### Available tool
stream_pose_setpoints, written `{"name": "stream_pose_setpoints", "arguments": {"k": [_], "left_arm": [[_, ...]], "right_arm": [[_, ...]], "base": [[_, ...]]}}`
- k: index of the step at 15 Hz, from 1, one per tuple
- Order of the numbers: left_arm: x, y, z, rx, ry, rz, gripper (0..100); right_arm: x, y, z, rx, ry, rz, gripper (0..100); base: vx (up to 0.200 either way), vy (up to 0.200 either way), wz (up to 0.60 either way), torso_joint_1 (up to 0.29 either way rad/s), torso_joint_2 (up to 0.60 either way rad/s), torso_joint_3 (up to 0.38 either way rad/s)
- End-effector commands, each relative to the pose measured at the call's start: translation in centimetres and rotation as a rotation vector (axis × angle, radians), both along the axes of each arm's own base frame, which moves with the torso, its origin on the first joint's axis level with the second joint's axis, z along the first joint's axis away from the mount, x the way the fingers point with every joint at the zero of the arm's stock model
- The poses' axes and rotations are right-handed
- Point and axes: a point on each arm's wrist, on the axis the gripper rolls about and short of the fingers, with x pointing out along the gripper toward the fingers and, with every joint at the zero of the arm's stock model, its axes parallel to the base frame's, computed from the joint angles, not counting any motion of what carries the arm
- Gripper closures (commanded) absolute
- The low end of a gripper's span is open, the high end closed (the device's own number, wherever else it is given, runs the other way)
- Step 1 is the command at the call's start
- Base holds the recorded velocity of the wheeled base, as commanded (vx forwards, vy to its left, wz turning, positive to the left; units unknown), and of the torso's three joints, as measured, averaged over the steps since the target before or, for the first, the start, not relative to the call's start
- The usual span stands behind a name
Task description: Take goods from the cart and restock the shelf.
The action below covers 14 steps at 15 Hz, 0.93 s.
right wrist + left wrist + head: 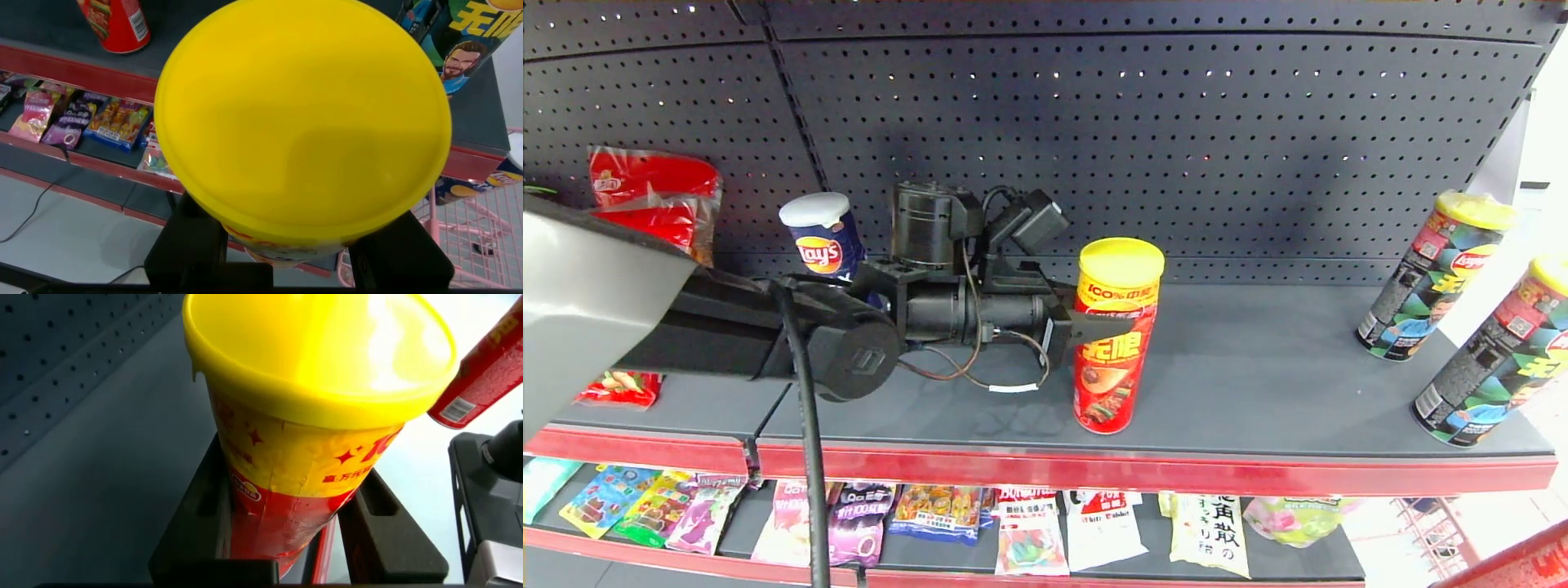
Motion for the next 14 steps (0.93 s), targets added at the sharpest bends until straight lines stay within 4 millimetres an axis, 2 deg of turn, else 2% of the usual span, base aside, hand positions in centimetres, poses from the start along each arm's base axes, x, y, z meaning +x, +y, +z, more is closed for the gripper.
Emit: {"name": "stream_pose_setpoints", "arguments": {"k": [1,6,14], "left_arm": [[0.3,-0.3,-0.8,0.006,0.01,-0.002,100],[0.0,-1.5,-0.7,-0.013,0.01,-0.013,100],[-0.3,-1.3,-0.6,-0.01,0.016,0.002,100]], "right_arm": [[0.0,0.0,0.0,0.0,0.002,0.001,100],[0.0,0.0,-0.1,-0.001,0.005,0.001,100],[0.1,0.0,-0.2,-0.001,0.008,0.001,100]], "base": [[0.0,0.0,0.0,0.0,0.0,0.0],[0.0,0.0,0.0,0.0,0.0,0.0],[0.0,0.0,0.0,0.0,0.0,0.0]]}}
